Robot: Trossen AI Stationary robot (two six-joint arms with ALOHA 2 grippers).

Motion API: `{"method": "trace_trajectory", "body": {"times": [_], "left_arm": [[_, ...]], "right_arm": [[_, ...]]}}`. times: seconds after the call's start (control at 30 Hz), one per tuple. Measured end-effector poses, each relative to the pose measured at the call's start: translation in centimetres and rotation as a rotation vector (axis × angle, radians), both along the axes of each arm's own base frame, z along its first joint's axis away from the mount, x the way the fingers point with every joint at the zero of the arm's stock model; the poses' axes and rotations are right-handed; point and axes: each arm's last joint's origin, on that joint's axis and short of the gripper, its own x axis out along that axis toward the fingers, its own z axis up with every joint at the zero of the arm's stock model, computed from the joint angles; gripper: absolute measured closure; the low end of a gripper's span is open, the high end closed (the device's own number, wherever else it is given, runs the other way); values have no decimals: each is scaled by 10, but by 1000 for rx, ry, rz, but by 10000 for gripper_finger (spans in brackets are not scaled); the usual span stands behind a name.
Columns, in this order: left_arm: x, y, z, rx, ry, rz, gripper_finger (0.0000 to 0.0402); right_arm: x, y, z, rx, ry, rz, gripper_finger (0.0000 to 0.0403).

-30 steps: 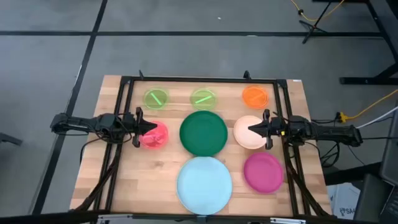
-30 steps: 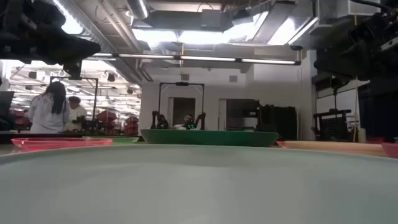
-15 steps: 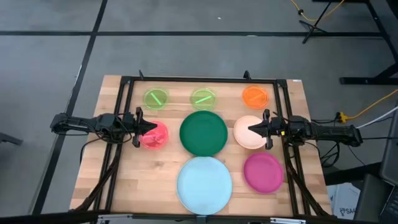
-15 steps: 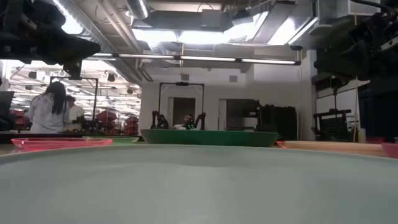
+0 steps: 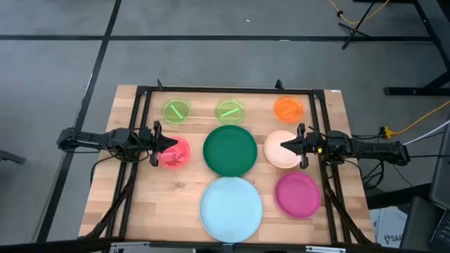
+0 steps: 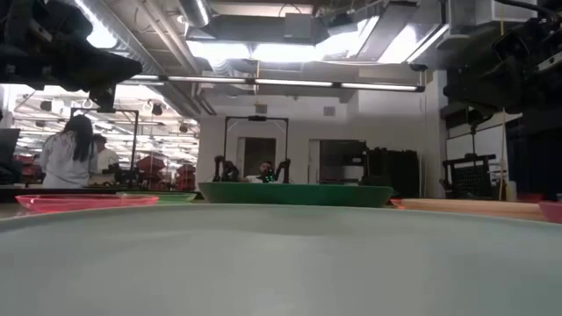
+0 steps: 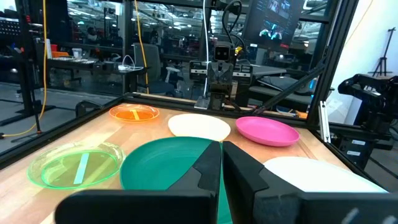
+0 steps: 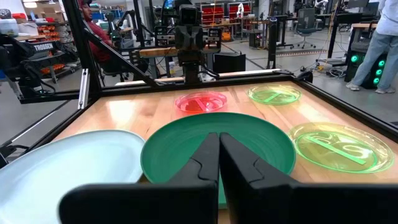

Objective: Stack plastic plates

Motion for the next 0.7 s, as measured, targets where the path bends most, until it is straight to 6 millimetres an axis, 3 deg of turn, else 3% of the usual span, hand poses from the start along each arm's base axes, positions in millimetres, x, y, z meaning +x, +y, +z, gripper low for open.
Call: {"method": "trace_trajectory", "body": {"times": [0.47, 0.7], "left_arm": [[0, 0, 2, -2, -16, 0, 392], [-2, 1, 13, -17, -136, 25, 392]], "right_arm": [[0, 0, 0, -1, -1, 0, 395], [0, 0, 0, 0, 0, 0, 395]]}}
